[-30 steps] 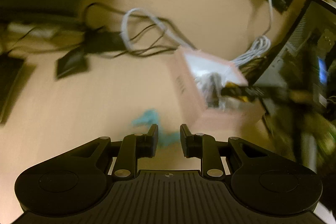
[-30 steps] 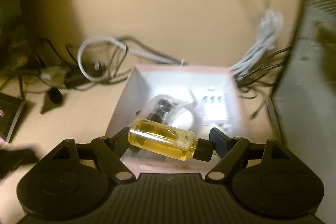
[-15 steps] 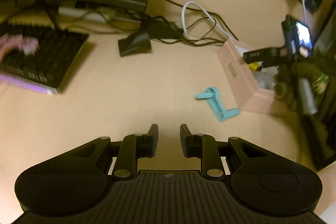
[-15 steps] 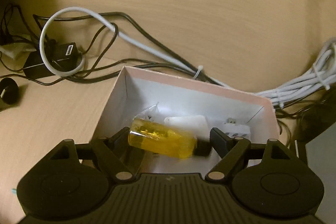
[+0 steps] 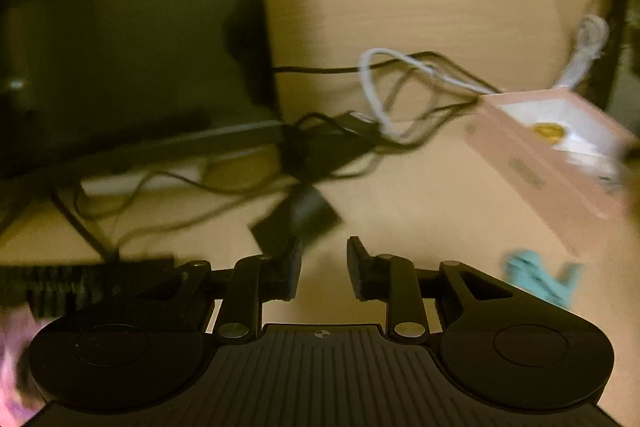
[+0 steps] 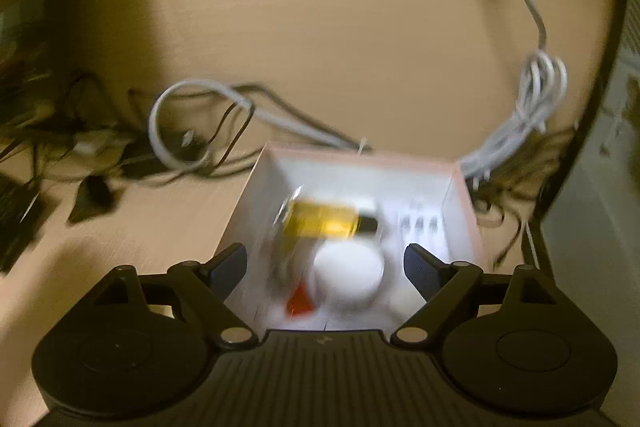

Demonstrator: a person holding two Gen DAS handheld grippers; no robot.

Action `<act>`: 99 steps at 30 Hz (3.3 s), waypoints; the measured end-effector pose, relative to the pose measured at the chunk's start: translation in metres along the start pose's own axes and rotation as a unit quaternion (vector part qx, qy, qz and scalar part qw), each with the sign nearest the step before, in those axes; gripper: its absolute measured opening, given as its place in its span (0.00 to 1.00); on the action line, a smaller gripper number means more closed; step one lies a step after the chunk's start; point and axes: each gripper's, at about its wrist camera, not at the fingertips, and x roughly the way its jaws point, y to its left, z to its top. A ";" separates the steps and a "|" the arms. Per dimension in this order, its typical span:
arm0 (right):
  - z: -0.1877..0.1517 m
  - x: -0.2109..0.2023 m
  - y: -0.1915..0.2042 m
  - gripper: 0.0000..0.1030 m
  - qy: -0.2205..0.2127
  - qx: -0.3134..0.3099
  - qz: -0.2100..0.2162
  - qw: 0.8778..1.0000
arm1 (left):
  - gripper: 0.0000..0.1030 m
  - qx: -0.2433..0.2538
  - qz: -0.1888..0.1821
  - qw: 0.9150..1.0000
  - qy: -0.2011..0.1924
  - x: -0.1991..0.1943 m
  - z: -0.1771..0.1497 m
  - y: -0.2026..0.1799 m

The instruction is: Organize rigid objects

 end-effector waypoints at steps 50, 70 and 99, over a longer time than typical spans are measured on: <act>-0.089 -0.013 0.066 0.23 0.051 -0.125 0.074 0.988 | 0.23 -0.324 -0.098 0.940 0.050 -0.082 -0.095 -0.027; -0.135 -0.062 0.017 0.71 0.034 -0.068 0.057 0.995 | 0.23 -0.229 -0.110 0.965 0.061 -0.091 -0.082 -0.064; -0.166 -0.089 -0.010 0.88 0.024 -0.041 -0.030 0.998 | 0.46 0.179 -0.224 0.944 0.161 -0.095 -0.085 -0.202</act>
